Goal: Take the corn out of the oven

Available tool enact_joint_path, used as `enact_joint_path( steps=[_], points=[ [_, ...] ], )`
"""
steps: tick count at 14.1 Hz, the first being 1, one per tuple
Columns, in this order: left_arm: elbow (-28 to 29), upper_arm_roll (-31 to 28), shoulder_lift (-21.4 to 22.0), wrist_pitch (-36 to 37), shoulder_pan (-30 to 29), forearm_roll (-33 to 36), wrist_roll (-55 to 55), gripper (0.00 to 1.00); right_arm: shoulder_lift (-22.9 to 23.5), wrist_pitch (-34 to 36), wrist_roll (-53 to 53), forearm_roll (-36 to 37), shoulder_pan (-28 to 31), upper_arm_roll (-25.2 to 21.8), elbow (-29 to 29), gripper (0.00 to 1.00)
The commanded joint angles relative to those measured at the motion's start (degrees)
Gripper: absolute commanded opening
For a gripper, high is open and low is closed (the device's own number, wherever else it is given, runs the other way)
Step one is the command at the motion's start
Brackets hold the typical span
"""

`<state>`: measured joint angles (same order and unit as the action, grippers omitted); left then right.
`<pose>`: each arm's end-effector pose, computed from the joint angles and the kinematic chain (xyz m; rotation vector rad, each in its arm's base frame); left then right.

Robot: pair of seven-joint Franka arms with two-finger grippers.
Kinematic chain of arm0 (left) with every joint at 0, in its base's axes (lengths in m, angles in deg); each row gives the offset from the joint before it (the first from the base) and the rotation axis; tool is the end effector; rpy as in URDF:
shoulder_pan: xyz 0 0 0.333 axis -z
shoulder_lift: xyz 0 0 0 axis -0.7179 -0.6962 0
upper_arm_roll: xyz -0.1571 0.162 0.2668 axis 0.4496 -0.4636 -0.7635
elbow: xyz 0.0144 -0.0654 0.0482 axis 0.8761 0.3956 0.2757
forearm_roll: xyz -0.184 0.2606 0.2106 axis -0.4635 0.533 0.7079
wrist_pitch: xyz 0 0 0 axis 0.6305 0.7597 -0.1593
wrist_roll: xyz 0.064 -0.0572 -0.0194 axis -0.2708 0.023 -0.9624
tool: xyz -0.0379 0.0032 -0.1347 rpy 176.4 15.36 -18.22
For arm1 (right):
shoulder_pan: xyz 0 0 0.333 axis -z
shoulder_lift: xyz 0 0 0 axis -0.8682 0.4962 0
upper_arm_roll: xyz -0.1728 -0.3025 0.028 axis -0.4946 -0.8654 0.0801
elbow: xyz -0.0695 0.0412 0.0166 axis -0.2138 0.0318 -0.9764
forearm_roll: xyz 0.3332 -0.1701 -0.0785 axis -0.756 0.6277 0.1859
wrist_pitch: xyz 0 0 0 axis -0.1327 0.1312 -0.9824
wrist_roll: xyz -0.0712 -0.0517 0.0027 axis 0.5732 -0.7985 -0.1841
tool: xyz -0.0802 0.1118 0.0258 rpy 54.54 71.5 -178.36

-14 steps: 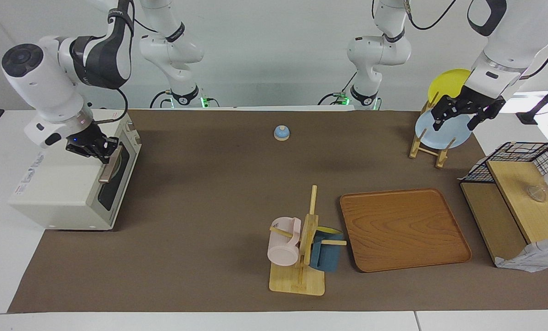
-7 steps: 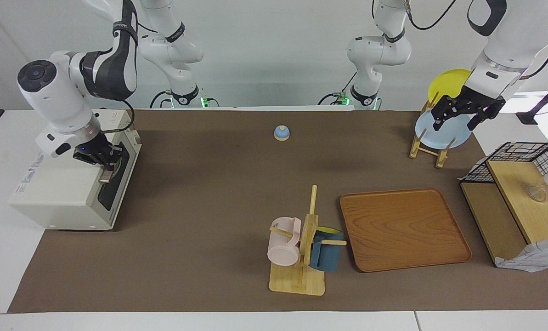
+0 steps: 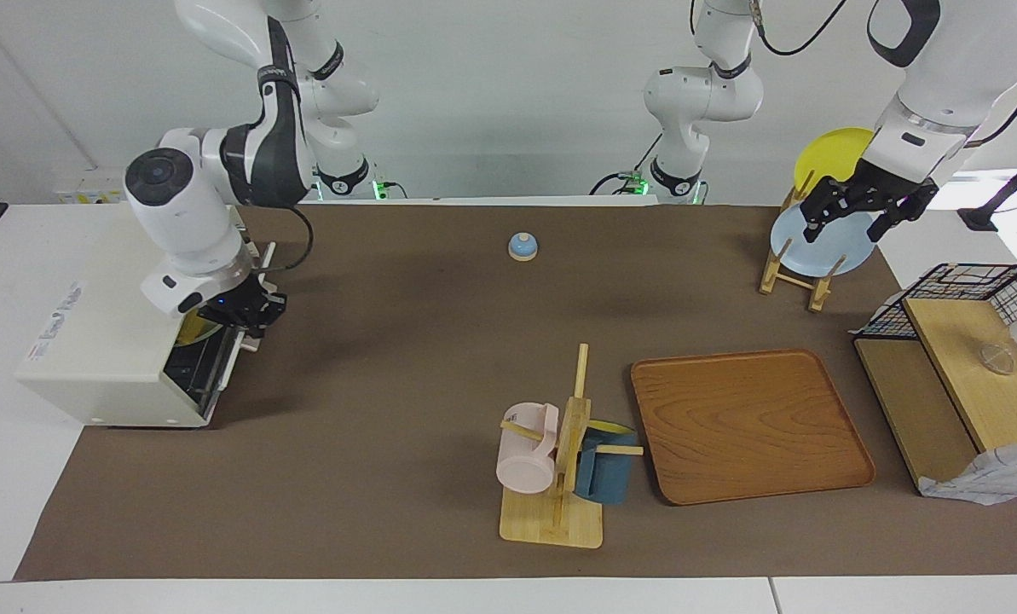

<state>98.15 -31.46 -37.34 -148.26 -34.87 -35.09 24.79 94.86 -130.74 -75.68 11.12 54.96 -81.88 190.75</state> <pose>0.5274 -0.0407 0.6295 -3.1261 0.1810 -0.0294 0.5862 0.0139 0.4113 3.0699 0.1190 -0.0717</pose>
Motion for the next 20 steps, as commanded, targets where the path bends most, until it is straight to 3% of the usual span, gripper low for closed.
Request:
enact_joint_path(
  steps=[1, 7, 9, 11, 13, 14, 17, 20],
  points=[
    [-0.27, -0.05, 0.37, 1.18, 0.15, -0.03, 0.04, 1.00, 4.60, -5.17, -1.22, -0.06, -0.07, -0.38, -0.65, 0.00],
    [-0.27, -0.14, 0.37, 1.18, 0.15, -0.03, 0.04, 1.00, 7.51, -9.14, -6.92, -3.65, -2.26, 0.76, -1.44, 0.00],
    [-0.27, -0.05, 0.37, 1.18, 0.06, -0.03, 0.04, 1.00, 7.42, -9.14, -7.46, -9.45, -3.58, 1.30, -3.19, 0.06],
    [-0.27, -0.14, 0.37, 1.10, 0.06, -0.03, 0.04, 1.00, 5.15, -6.61, -7.64, -9.30, -3.85, 1.12, -3.64, 0.11],
    [-0.27, -0.14, 0.37, 1.10, 0.06, -0.03, 0.04, 1.00, 2.43, 1.37, -9.21, -9.03, -1.49, 0.68, -3.38, 0.55],
    [-0.19, -0.05, 0.37, 1.18, 0.06, -0.03, 0.04, 1.00, 0.41, 5.49, -10.87, -8.77, -0.26, 0.77, -2.68, 0.70],
    [-0.27, -0.05, 0.37, 1.18, 0.06, -0.03, 0.04, 1.00, -1.01, 12.30, -15.81, -1.59, 1.68, 0.85, -1.89, 0.71],
    [-0.27, -0.05, 0.37, 1.18, 0.15, -0.03, 0.04, 1.00, -2.51, 9.16, -15.29, 0.28, 3.70, 0.77, 2.93, 0.68]
  ],
)
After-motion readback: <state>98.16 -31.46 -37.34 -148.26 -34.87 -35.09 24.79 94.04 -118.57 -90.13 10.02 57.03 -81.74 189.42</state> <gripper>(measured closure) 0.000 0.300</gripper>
